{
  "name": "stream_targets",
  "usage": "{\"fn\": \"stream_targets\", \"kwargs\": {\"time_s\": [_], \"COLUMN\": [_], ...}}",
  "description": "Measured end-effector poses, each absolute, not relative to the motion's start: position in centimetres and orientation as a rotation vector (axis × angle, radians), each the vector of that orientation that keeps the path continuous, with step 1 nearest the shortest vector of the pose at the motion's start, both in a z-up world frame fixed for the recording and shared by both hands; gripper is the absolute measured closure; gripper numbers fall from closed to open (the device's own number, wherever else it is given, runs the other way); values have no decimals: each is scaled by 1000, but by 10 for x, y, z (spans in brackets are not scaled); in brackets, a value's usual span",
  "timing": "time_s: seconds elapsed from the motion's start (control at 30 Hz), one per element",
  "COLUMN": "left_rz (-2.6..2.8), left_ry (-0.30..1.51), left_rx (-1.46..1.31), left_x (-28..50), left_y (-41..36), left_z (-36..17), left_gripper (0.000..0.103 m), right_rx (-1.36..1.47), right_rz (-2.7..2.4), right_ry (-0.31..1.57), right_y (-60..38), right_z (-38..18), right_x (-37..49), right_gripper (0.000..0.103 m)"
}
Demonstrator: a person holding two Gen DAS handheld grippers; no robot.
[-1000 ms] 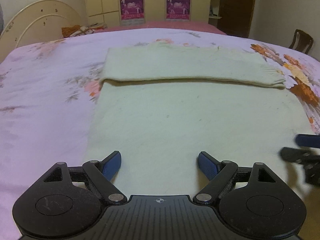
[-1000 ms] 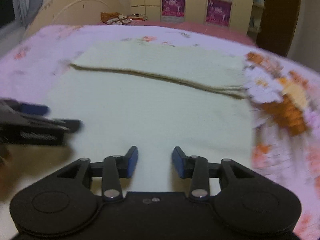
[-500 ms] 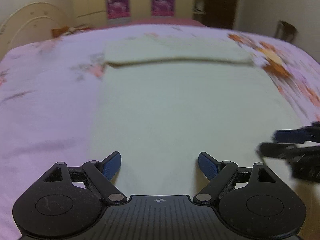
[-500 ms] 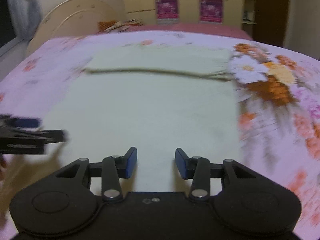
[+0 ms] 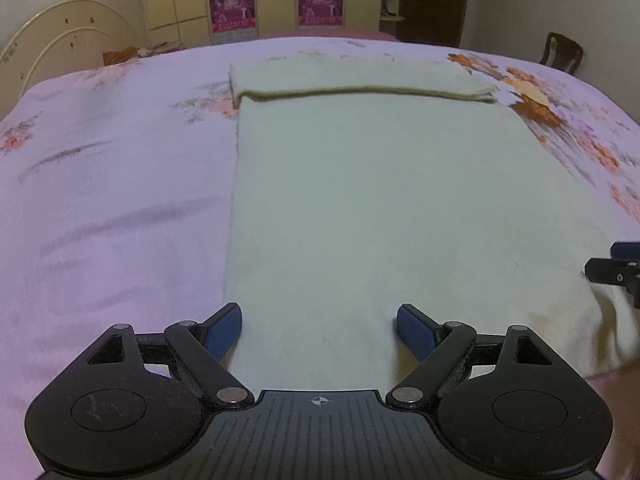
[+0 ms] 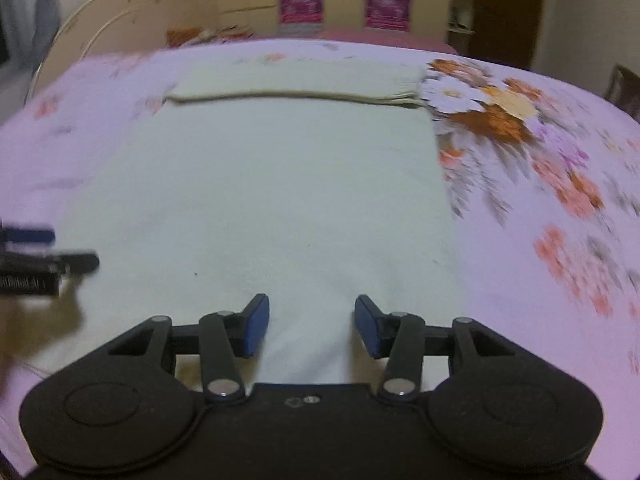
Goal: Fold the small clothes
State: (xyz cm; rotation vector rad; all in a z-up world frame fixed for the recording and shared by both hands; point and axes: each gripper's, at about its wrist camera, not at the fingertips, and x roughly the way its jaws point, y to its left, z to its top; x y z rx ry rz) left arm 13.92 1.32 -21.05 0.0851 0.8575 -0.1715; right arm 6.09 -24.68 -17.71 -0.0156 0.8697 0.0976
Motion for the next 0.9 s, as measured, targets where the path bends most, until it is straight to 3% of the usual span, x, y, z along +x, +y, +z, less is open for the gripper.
{"fn": "stream_targets", "kwargs": {"time_s": [0.3, 0.33, 0.43, 0.47, 0.67, 0.73, 0.77, 0.8, 0.9], "left_rz": [-150, -152, -146, -144, -141, -144, -148, -153, -145], "left_ry": [886, 882, 872, 872, 887, 903, 904, 903, 898], "left_rx": [50, 54, 59, 56, 43, 15, 14, 16, -10], "left_x": [111, 109, 104, 103, 95, 92, 90, 89, 85], "left_y": [26, 26, 23, 22, 27, 31, 31, 30, 31], "left_z": [-216, -216, -217, -217, -214, -214, -216, -217, -218], "left_gripper": [19, 19, 19, 19, 19, 19, 19, 19, 20], "right_rx": [-13, 35, 93, 118, 2, 88, 144, 160, 125], "right_rz": [-24, -11, 28, 47, -31, -26, 1, 4, -4], "right_ry": [921, 945, 968, 974, 943, 937, 953, 958, 985], "right_y": [-264, -268, -272, -275, -287, -301, -306, -308, -302], "right_z": [-186, -187, -184, -183, -180, -175, -175, -176, -183], "right_x": [30, 29, 22, 21, 20, 16, 14, 13, 11], "right_gripper": [44, 47, 81, 97, 102, 86, 71, 63, 58]}}
